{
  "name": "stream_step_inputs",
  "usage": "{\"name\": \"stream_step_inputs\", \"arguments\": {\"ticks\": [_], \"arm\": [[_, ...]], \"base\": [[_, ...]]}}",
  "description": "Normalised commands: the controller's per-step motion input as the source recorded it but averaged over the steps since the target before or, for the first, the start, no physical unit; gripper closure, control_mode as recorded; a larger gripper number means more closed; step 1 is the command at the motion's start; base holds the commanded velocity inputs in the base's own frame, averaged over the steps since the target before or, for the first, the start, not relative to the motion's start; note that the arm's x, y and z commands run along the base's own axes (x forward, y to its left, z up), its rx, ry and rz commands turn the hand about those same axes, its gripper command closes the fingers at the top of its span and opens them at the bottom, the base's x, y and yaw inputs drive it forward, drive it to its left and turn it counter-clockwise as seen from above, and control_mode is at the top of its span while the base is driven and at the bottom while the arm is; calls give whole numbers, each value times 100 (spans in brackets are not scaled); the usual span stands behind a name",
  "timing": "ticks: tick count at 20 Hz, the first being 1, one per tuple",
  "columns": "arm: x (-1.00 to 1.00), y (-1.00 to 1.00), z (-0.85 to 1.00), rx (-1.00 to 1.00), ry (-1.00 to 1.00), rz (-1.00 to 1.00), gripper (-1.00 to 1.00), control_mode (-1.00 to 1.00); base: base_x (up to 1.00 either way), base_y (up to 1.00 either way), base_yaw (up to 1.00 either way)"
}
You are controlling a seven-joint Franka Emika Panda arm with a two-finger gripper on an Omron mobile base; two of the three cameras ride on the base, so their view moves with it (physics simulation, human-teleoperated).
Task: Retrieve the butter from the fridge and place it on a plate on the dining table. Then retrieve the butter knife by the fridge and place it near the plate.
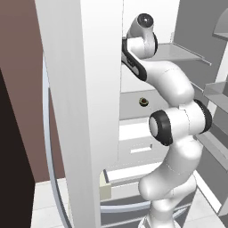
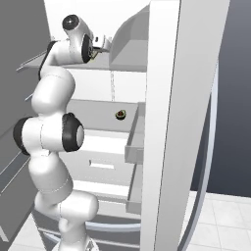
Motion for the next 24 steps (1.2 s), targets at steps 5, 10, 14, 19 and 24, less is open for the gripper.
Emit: {"name": "stream_step_inputs", "arguments": {"ticks": [5,10,14,19,24], "arm": [[-26,0,0,0,-1,0,100,-100],[-56,0,3,0,-4,0,100,-100],[-84,0,16,0,-6,0,100,-100],[-93,-1,6,0,-3,0,100,-100],[-96,-18,0,0,0,0,100,-100]], "base": [[0,0,0],[0,0,0],[0,0,0],[0,0,0],[0,0,0]]}}
